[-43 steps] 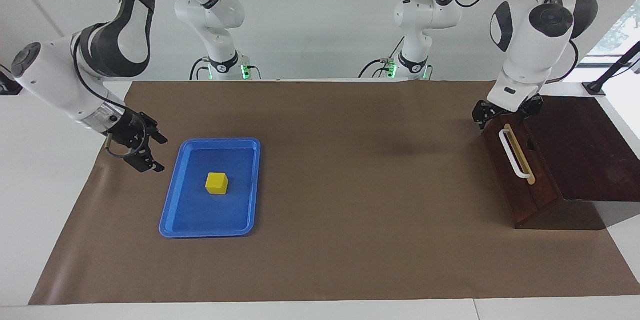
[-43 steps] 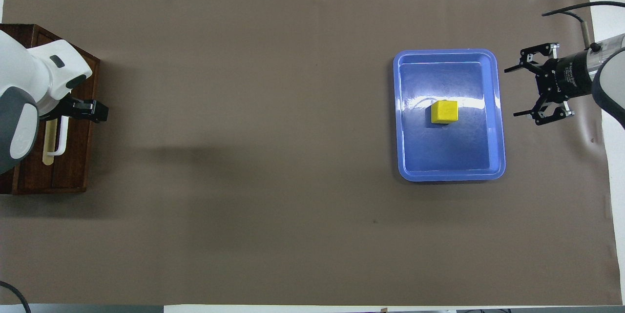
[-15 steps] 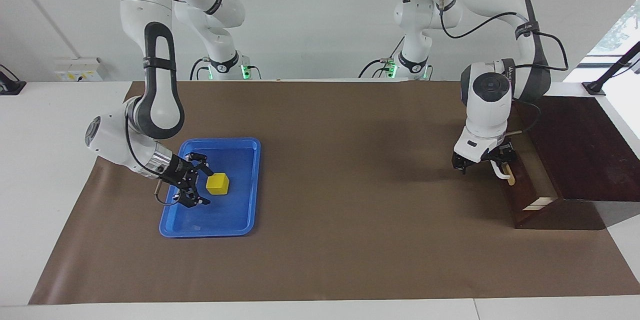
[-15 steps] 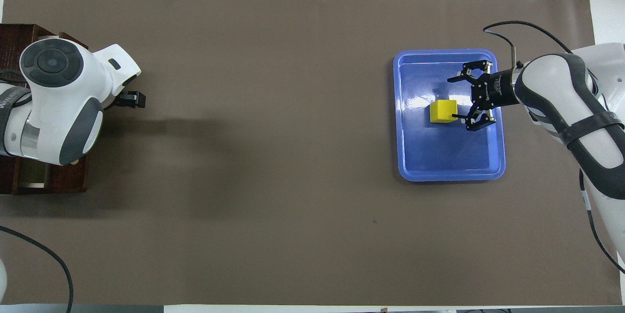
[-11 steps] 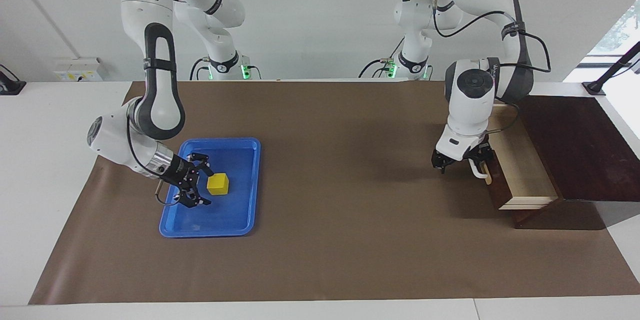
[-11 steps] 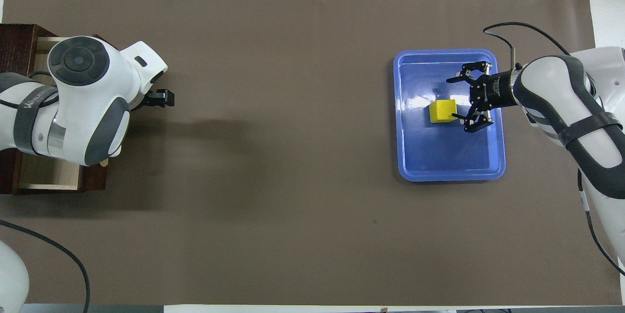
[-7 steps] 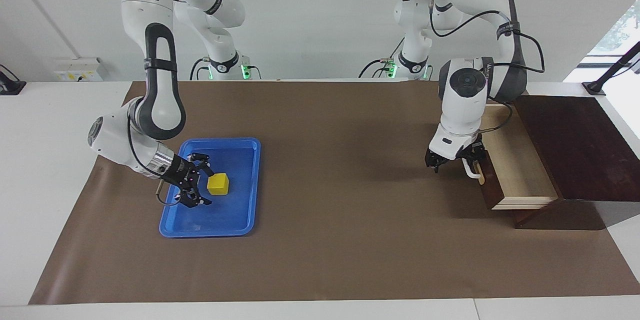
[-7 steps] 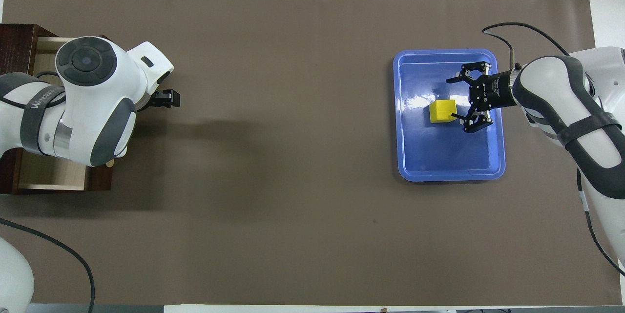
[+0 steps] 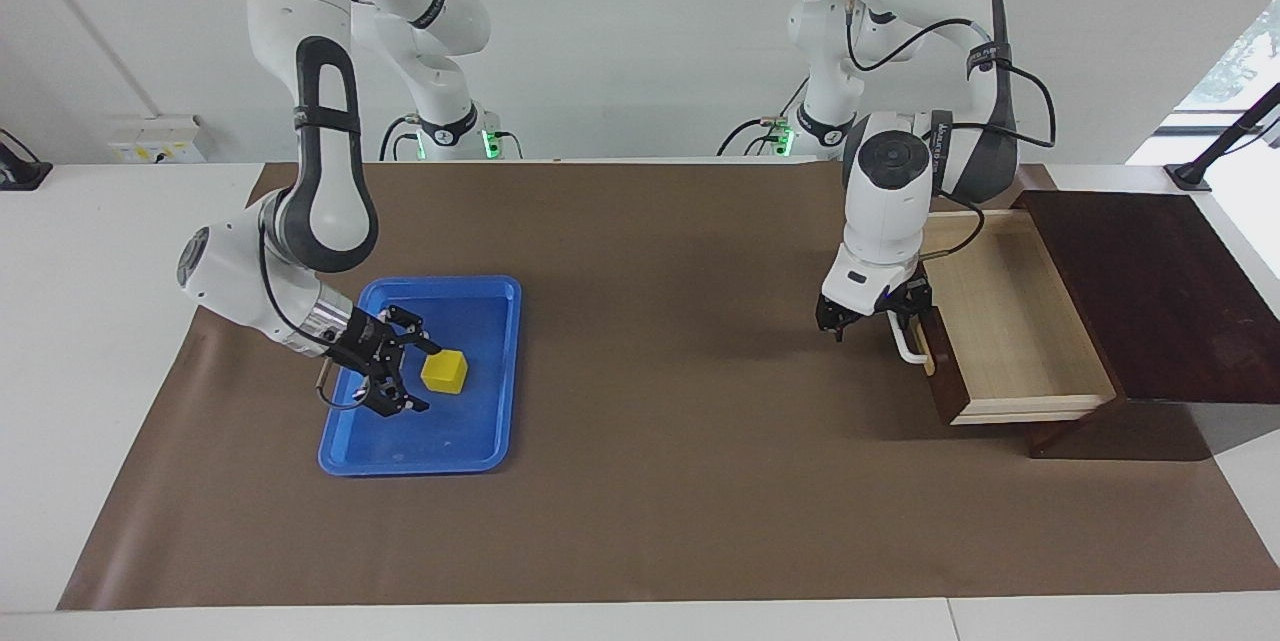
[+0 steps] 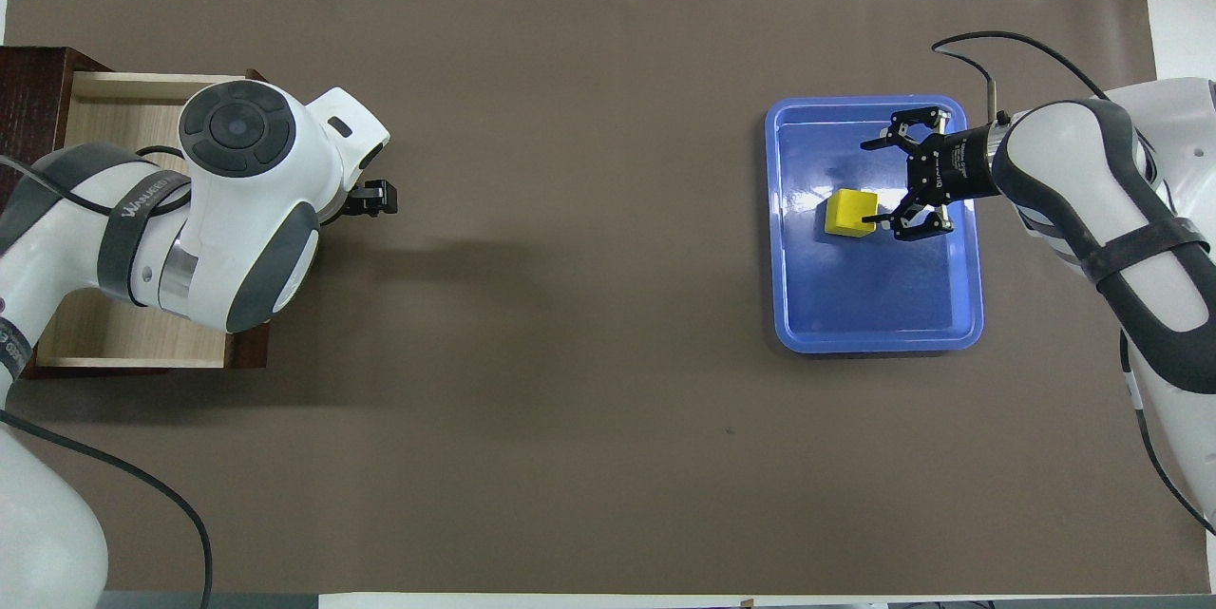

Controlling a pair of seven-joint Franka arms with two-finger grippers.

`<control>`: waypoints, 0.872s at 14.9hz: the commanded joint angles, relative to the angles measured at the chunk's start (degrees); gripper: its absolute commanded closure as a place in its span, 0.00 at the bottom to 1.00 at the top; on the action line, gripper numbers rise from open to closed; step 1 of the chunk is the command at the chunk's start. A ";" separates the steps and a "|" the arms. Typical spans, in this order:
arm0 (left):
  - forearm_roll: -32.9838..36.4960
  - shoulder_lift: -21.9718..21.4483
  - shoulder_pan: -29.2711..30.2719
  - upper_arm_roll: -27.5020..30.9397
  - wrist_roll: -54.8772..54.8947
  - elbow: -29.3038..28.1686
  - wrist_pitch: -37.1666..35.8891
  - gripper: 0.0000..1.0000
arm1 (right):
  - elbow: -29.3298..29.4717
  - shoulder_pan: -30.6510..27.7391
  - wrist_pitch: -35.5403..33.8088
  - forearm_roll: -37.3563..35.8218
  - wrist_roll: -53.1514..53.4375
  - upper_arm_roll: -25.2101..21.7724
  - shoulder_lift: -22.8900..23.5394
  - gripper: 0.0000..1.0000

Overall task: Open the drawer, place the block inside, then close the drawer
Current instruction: 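Grasp the yellow cube with the right gripper while the left gripper withdraws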

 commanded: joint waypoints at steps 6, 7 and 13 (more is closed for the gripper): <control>-8.06 3.19 1.25 0.88 -0.81 14.88 -14.19 0.00 | -1.00 0.02 -2.06 0.29 2.35 0.00 -1.03 0.00; -9.66 4.15 1.25 0.97 -1.15 18.30 -18.49 0.00 | -0.91 0.02 -2.50 0.29 2.61 0.00 -1.03 0.00; -10.90 2.77 0.98 0.88 -18.80 23.35 -24.16 0.00 | -1.35 0.28 -1.89 0.20 3.93 0.09 -1.47 0.00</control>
